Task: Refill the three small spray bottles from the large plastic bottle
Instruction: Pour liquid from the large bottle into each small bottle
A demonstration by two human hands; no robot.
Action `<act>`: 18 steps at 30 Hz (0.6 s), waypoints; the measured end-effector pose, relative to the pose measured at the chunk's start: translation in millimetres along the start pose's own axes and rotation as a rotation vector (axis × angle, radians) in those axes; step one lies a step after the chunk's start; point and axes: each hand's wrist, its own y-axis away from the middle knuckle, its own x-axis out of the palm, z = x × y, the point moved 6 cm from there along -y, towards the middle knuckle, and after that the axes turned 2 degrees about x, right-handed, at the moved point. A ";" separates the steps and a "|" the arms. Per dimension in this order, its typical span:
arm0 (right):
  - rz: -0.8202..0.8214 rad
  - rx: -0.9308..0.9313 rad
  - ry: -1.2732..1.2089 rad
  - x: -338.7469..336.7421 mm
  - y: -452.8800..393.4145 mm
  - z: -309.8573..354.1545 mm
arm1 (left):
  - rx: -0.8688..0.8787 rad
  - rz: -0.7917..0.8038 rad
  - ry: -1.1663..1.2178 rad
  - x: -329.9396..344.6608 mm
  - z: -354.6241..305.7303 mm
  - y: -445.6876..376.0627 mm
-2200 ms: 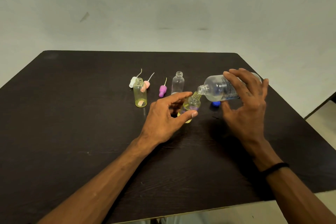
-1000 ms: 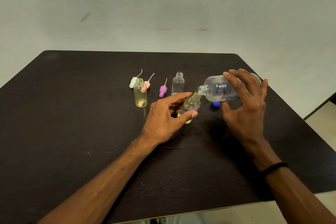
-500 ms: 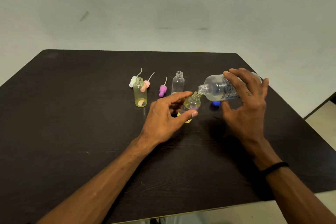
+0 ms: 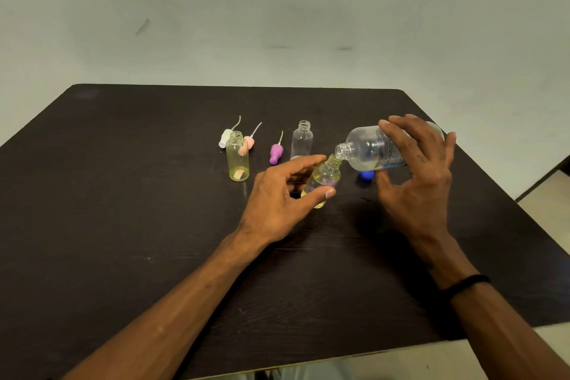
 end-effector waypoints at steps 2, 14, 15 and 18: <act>0.000 -0.003 0.002 0.4 0.1 -0.8 | 0.004 0.003 -0.005 0.0 0.1 0.1; -0.009 0.000 0.001 -0.5 0.0 0.5 | 0.002 0.010 0.012 1.0 1.4 -0.4; -0.010 -0.001 0.000 -0.8 -0.1 0.9 | 0.002 0.009 0.012 1.0 1.6 -0.4; -0.011 -0.001 0.000 -1.5 0.3 1.5 | -0.005 0.003 0.027 1.9 2.8 0.2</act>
